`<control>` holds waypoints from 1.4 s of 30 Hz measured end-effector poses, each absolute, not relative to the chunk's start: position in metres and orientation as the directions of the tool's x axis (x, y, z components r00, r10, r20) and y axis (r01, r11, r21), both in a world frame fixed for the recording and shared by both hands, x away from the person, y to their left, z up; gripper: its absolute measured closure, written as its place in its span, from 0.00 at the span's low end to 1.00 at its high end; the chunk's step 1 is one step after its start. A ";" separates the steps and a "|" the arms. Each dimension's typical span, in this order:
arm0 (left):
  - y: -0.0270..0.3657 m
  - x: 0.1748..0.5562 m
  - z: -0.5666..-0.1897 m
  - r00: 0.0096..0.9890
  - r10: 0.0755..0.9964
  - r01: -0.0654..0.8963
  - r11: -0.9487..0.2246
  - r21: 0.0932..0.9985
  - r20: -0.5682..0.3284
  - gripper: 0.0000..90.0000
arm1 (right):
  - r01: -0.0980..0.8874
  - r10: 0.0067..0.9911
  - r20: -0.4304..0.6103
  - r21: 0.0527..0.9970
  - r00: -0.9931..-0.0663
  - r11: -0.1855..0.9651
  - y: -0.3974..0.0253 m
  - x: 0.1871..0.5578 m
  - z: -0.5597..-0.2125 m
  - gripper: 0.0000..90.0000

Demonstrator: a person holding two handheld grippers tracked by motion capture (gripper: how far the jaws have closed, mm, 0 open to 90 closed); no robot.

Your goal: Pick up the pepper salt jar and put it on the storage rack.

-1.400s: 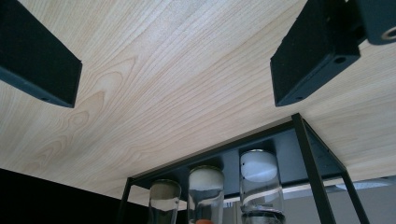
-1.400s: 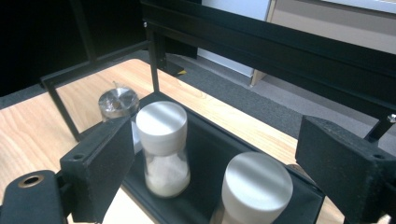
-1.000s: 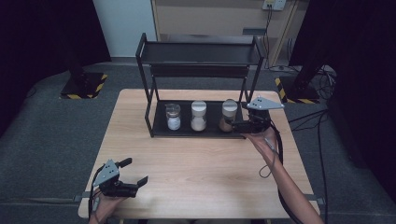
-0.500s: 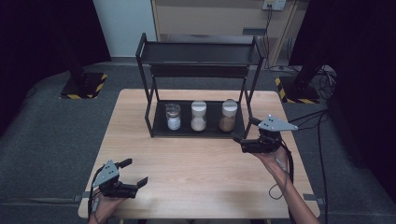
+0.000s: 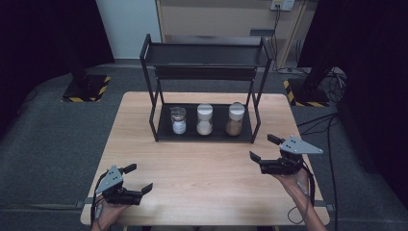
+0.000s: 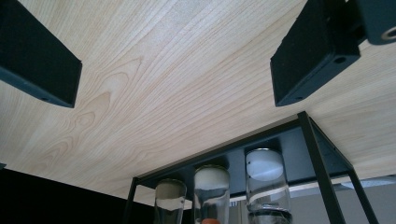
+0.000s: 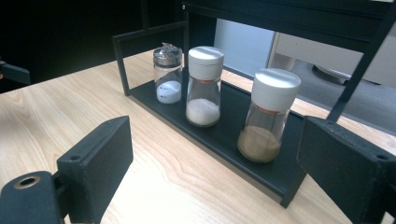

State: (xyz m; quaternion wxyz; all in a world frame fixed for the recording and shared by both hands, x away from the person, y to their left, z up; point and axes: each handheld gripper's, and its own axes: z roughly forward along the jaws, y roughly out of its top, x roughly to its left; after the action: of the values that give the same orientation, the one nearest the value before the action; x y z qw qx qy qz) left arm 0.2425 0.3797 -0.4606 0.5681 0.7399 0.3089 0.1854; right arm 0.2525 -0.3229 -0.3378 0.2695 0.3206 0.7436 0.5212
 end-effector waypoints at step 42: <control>0.378 0.246 -0.461 0.767 0.639 0.236 -0.184 0.954 -0.067 0.02 | 0.214 0.761 -0.032 0.951 -0.647 0.222 -0.364 0.198 -0.408 0.11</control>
State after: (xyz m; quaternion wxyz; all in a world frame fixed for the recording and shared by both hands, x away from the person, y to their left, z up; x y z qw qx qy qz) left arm 0.2462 0.3780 -0.4605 0.5681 0.7487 0.2921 0.1771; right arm 0.1979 -0.3635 -0.4077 0.2588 0.3305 0.7377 0.5287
